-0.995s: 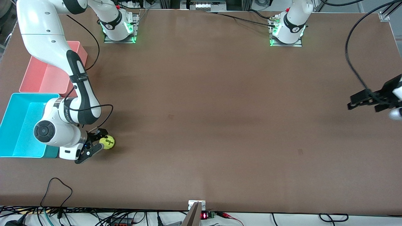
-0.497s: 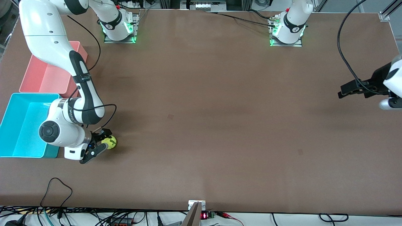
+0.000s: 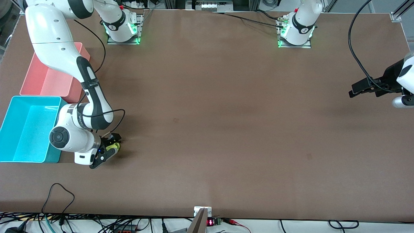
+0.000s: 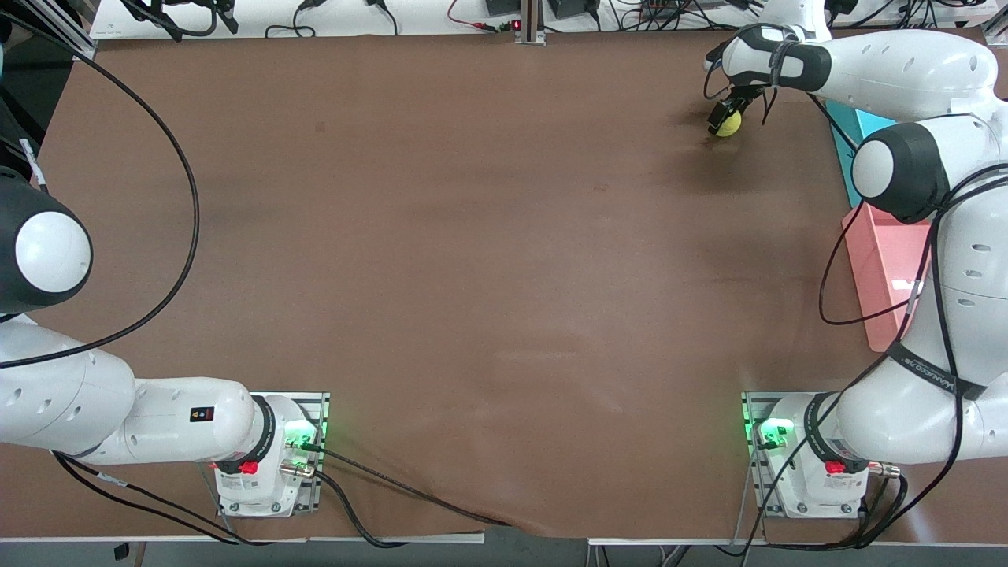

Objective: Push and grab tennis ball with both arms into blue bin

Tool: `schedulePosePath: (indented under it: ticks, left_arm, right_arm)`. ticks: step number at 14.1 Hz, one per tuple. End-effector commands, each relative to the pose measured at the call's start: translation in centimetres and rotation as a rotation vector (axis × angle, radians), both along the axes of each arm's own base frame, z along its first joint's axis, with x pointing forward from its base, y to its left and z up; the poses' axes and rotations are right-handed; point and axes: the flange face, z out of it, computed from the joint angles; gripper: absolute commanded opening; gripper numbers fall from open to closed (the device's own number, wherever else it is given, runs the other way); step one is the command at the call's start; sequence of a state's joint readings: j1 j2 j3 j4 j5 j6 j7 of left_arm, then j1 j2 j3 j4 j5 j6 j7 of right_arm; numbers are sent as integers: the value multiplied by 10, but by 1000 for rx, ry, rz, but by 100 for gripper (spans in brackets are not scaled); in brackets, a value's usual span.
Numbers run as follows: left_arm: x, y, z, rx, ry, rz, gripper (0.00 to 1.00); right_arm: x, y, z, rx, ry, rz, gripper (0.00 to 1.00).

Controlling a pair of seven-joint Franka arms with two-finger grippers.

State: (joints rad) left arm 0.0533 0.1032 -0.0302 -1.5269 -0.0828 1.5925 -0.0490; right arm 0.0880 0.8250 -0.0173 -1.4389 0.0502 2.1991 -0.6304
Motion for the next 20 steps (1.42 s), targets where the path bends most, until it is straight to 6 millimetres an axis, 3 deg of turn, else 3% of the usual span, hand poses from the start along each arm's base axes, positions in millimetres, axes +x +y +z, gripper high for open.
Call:
schedulePosePath:
  ticks: [1,4,10,13,15,17,20]
  left_arm:
    - [-21,-1,-2,20,-13,-6,100]
    - [-35,-1,-11,24,-56,-4,100]
    - [-34,-5,-9,23,-46,-6,100]
    - [-30,-6,-4,22,-49,-11,100]
    - [-31,-7,-4,22,-42,-16,100]
    - [-31,-8,-2,22,-45,-22,100]
    - [-32,-7,1,23,-47,-24,100]
  right_arm:
    - [5,3,1,17,-15,8,100]
    - [4,6,-4,16,-8,12,100]
    - [1,7,-14,14,9,16,98]
    - [1,13,-12,12,5,16,38]
    - [1,14,-11,10,5,14,17]
    - [1,14,-10,12,5,12,0]
    - [2,12,-4,8,0,13,0]
